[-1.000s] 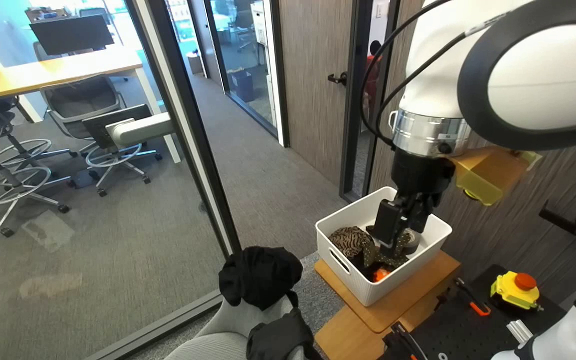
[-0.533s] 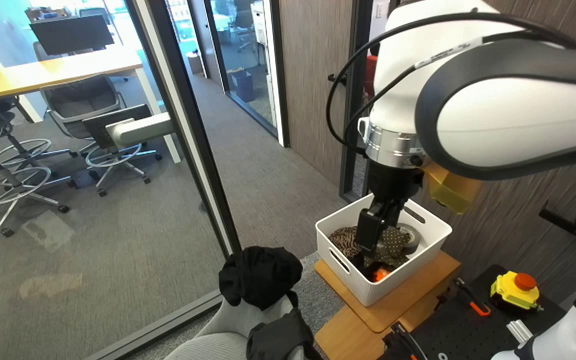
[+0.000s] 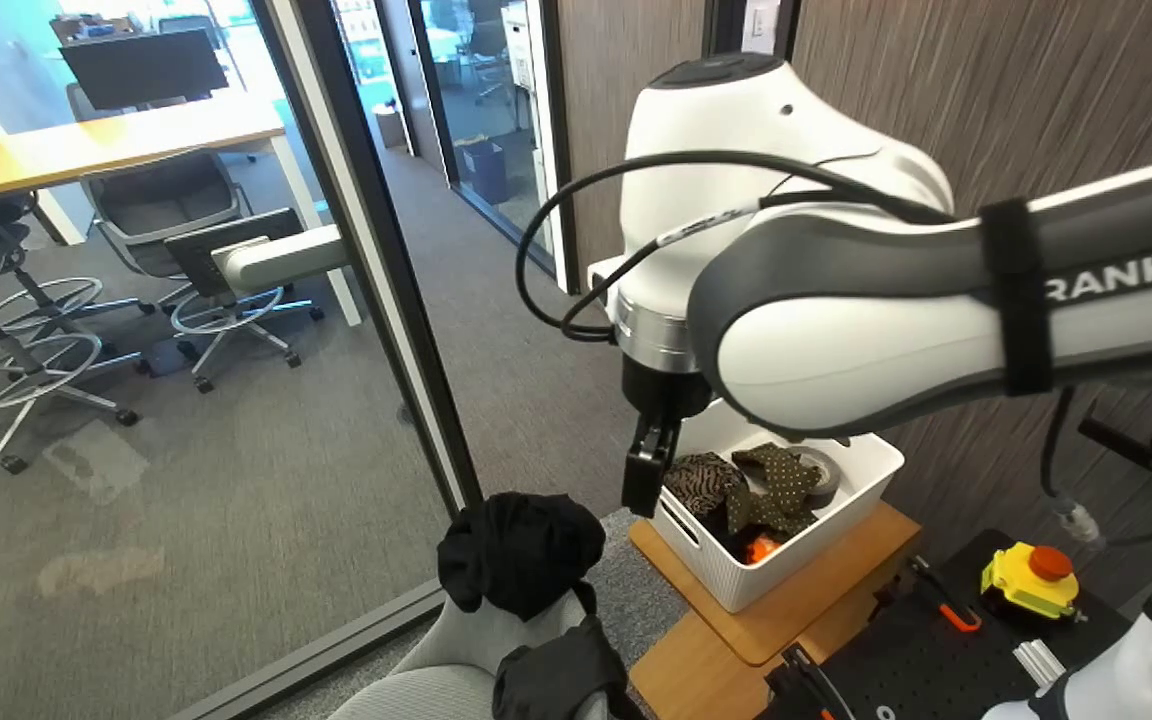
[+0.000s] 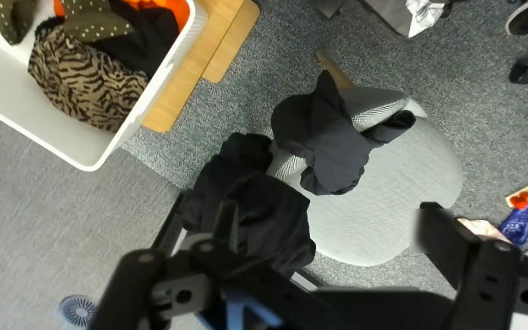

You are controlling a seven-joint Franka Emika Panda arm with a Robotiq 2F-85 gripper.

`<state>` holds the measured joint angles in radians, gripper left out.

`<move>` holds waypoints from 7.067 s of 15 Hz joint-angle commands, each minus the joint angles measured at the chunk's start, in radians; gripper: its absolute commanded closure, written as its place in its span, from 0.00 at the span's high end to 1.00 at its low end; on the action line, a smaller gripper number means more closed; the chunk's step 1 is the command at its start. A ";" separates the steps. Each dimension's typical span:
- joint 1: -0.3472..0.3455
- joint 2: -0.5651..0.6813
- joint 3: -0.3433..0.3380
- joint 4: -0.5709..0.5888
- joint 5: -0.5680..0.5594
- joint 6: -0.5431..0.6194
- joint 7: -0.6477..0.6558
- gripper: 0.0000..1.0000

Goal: Remove the black clothing from the backrest of the grey chair and put it inside the white storage bin

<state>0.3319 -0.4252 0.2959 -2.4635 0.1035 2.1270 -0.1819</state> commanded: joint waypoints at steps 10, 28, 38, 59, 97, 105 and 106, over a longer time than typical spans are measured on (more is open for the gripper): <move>0.018 0.504 0.024 0.157 -0.138 0.415 -0.212 1.00; 0.073 1.010 -0.009 0.527 -0.446 0.424 -0.164 1.00; 0.126 1.122 -0.079 0.571 -0.523 0.420 -0.119 1.00; 0.148 1.109 -0.134 0.556 -0.592 0.371 -0.019 0.07; -0.489 -0.217 -0.375 -0.072 -0.657 -0.043 0.188 0.11; -0.534 -0.045 -0.404 -0.211 -0.629 0.187 0.289 0.11; -0.539 -0.013 -0.400 -0.212 -0.633 0.217 0.298 0.11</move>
<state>-0.1839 -0.5199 -0.1161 -2.6803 -0.5339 2.2543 0.0839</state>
